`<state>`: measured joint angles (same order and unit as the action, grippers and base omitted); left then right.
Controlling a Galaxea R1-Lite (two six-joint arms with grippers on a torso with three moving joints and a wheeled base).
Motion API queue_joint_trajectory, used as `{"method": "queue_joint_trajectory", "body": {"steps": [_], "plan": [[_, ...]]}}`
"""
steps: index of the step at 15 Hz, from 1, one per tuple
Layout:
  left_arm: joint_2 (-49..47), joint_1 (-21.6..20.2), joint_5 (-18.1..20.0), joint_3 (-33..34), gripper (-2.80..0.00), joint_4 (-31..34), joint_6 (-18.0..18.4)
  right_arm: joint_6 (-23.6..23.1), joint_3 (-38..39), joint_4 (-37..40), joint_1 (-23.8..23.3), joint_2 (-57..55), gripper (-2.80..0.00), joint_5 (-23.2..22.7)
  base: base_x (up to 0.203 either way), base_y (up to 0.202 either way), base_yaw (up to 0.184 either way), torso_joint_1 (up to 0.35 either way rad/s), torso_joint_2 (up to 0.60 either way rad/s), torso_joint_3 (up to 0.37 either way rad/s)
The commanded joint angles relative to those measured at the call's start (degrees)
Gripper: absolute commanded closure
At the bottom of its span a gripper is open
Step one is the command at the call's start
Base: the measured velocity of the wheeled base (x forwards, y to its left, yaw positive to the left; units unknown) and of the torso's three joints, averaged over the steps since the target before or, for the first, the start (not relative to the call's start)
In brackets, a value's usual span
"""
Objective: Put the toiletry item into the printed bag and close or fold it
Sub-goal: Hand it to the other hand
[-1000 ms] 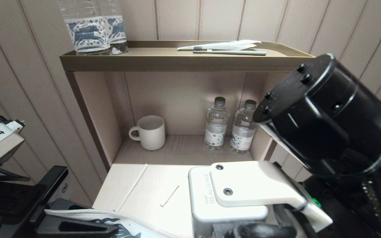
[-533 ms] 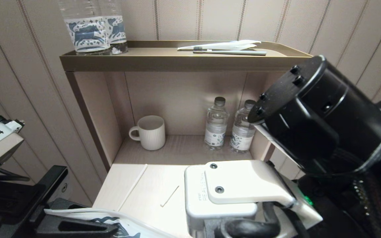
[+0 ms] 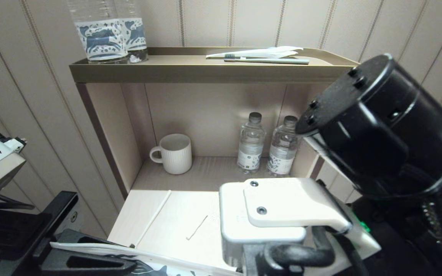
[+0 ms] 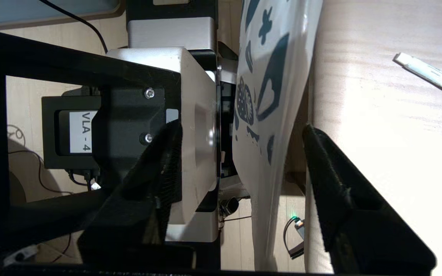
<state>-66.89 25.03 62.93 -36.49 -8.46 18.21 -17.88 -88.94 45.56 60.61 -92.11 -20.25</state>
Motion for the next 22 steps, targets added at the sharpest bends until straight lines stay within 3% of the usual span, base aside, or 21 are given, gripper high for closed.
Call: {"method": "queue_joint_trajectory", "body": {"steps": [1,7,12,17,22], "plan": [[0.18,0.02,0.35,-0.08,0.0,-0.07,-0.11,-0.07,0.39,0.23,-1.82,2.83,-2.8,-0.22,0.0,0.0,0.0,0.0,0.0,0.0],[-0.52,0.0,-0.24,-1.6,0.0,0.1,-1.5,0.32,3.79,-0.58,-11.55,11.48,-2.8,-3.43,0.0,0.0,0.0,0.0,0.0,0.0],[-1.66,0.02,-4.61,-6.02,0.0,-0.41,-11.56,4.28,16.51,-15.31,-21.42,17.87,-2.8,-9.27,0.0,0.0,0.0,0.0,0.0,0.0],[-2.1,0.02,-5.8,-6.32,0.0,-0.5,-11.71,6.18,25.96,-22.46,-28.31,23.28,-2.8,-14.87,0.0,0.0,0.0,0.0,0.0,0.0],[-2.76,0.02,-6.85,-6.76,0.0,-0.5,-11.88,5.58,34.88,-25.53,-31.16,28.51,-2.8,-15.35,0.0,0.0,0.0,0.0,0.0,0.0]]}}
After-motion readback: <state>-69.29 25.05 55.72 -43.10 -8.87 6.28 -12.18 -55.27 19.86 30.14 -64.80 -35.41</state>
